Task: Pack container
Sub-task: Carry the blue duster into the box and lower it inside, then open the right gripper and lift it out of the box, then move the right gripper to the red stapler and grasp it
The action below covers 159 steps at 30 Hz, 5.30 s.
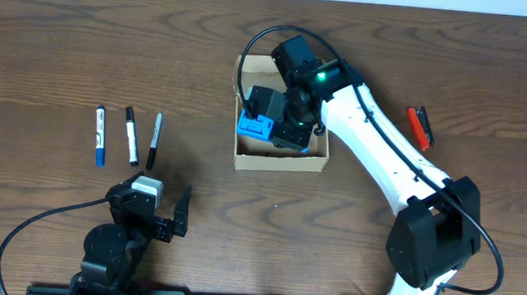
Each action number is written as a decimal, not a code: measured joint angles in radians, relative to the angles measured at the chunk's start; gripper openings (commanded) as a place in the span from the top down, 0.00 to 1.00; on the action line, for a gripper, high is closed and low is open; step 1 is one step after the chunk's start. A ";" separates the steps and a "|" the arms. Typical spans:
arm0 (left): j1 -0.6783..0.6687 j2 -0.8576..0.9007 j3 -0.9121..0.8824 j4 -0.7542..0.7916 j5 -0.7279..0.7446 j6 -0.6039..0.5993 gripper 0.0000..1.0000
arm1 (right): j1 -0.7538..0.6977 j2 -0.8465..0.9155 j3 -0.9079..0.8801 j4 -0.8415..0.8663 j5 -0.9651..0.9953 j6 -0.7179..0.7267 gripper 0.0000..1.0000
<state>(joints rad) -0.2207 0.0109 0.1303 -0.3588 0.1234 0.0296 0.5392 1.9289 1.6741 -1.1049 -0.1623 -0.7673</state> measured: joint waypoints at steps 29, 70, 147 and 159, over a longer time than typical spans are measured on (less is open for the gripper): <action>0.000 0.000 0.000 0.000 0.000 0.000 0.05 | -0.114 0.084 0.009 -0.031 -0.225 -0.294 0.46; 0.000 0.000 0.000 0.000 0.000 0.000 0.05 | -0.114 0.177 0.099 -0.037 -0.223 -0.252 0.23; 0.000 0.000 0.000 0.000 0.000 0.000 0.05 | -0.741 0.187 -0.148 0.407 0.136 0.568 0.03; 0.000 0.000 0.000 0.000 0.000 0.000 0.05 | -0.741 0.187 -0.187 0.426 0.140 0.553 0.14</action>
<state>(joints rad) -0.2207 0.0109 0.1303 -0.3588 0.1234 0.0296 -0.2016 2.1162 1.4872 -0.6792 -0.0219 -0.2146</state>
